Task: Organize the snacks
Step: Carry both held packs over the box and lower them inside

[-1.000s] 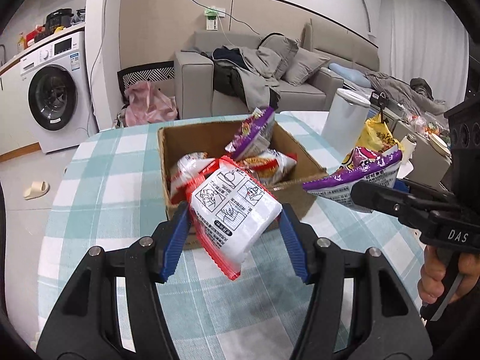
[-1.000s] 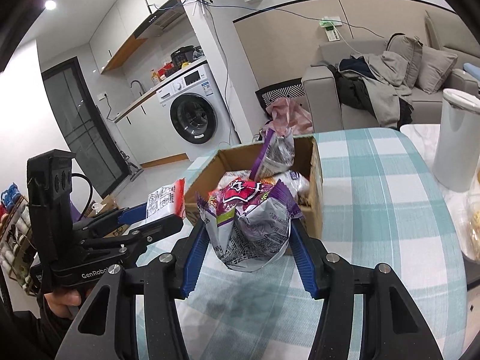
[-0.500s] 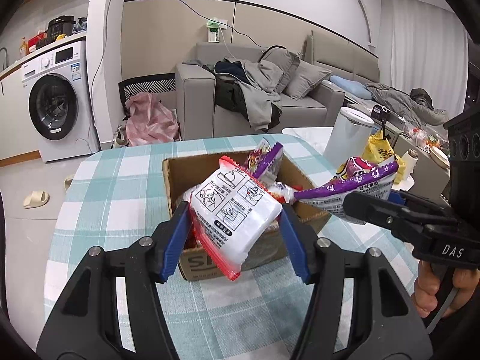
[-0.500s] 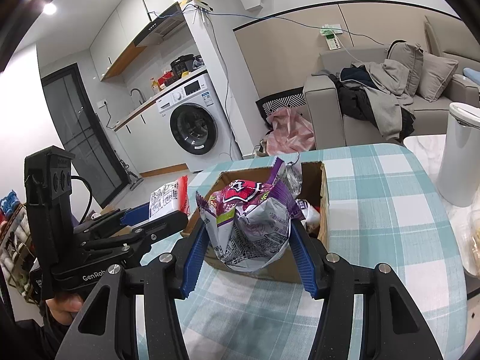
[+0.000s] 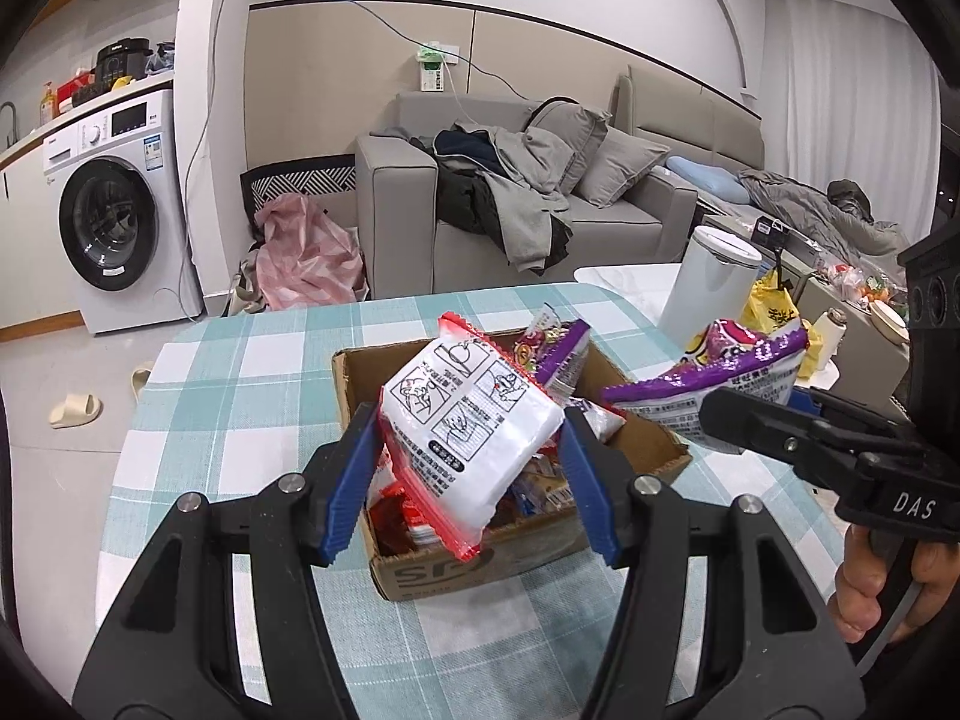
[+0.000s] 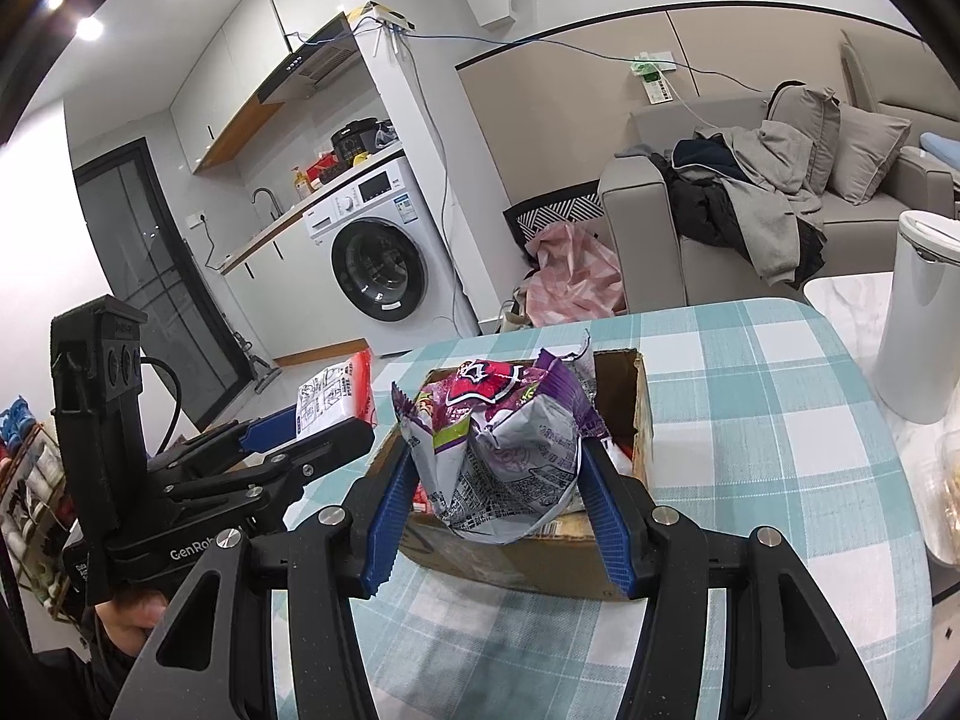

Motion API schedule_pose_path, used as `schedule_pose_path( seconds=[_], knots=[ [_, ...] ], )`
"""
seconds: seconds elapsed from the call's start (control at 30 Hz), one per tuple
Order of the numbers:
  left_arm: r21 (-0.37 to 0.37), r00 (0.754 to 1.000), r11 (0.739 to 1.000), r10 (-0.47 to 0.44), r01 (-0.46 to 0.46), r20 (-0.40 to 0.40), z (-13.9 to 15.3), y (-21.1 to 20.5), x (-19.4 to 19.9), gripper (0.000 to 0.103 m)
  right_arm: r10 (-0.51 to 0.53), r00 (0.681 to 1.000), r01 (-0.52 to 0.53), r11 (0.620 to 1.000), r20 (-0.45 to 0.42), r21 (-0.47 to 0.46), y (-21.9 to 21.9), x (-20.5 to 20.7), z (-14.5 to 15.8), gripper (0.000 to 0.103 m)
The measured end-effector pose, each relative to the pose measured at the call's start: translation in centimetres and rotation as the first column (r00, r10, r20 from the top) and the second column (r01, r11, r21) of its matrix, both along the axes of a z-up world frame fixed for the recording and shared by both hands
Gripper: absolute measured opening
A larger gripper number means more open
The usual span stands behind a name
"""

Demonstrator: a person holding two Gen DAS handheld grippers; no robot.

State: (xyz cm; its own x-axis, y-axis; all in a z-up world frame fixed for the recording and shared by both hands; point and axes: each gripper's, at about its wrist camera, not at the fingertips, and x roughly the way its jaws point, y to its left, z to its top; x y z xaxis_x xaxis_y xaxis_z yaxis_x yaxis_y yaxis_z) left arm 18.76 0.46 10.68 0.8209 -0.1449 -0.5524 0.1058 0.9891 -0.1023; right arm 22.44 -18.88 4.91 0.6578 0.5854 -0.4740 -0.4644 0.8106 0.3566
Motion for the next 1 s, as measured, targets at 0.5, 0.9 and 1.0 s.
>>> schedule_pose_path(
  seconds=[0.5,0.9,1.0],
  knots=[
    [0.025,0.999,1.000,0.014,-0.013,-0.052,-3.2,1.4,4.6,0.057,0.020,0.997,-0.023,0.999,-0.072,-0.046,1.6,3.0,-2.4,0.055],
    [0.029,0.997,0.999,0.018,-0.016,-0.068,-4.6,2.0,6.4,0.057,0.070,0.989,-0.085,0.990,-0.132,-0.111,3.3,4.5,-4.1,0.056],
    [0.023,0.997,1.000,0.012,-0.010,-0.072,-4.8,1.9,6.7,0.057,0.070,0.986,-0.087,0.990,-0.150,-0.108,3.3,4.9,-4.1,0.056]
  ],
)
